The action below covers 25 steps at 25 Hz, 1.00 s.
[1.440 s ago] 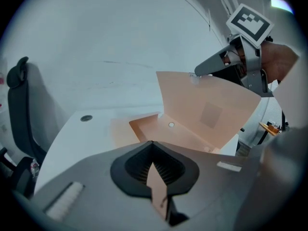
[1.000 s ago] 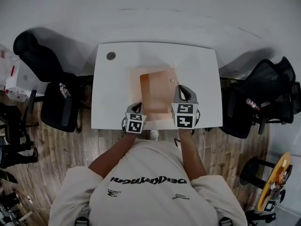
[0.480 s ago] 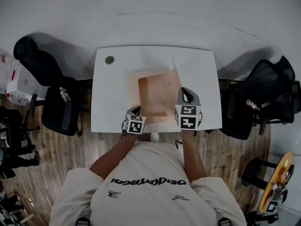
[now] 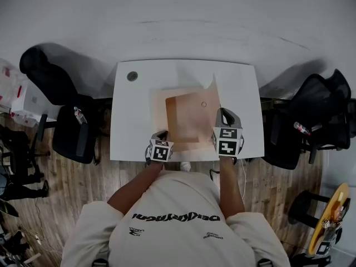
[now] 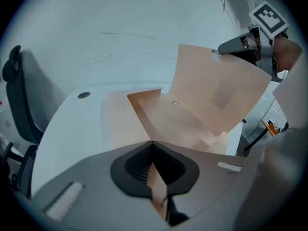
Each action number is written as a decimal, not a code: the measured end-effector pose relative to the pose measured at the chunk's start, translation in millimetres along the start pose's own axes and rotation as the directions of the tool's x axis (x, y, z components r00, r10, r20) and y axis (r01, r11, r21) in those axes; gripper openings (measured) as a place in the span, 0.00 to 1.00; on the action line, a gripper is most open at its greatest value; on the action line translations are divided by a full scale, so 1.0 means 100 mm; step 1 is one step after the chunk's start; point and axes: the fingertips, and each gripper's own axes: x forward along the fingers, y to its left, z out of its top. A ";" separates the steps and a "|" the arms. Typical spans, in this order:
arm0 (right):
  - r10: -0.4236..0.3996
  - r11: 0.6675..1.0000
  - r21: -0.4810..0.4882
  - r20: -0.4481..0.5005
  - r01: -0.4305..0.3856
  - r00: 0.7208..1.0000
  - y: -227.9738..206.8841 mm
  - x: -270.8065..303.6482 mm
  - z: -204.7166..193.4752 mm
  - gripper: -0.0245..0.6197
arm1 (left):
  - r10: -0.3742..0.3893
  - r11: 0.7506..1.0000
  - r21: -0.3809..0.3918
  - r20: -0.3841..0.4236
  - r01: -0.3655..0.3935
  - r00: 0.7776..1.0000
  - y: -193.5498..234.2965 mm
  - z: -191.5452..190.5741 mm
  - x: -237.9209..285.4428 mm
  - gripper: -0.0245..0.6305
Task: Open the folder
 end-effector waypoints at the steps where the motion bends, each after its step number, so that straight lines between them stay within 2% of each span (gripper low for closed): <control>1: -0.003 1.000 0.002 0.000 0.003 1.000 -0.03 0.00 0.00 0.06 | -0.003 1.000 -0.006 -0.004 0.003 1.000 0.00 -0.01 0.00 0.02; 11: -0.028 1.000 0.014 -0.017 0.028 0.999 -0.21 0.06 -0.07 0.06 | -0.015 1.000 -0.005 -0.006 0.015 1.000 -0.01 -0.03 0.00 0.03; 15: -0.036 0.999 0.011 -0.036 0.036 0.999 -0.29 0.10 -0.11 0.06 | -0.016 1.000 0.024 0.012 0.016 1.000 0.00 0.02 0.02 0.03; 25: -0.036 0.999 0.006 -0.080 0.037 0.996 -0.47 0.16 -0.16 0.06 | -0.014 0.999 0.040 0.016 0.013 1.000 0.04 0.04 0.03 0.03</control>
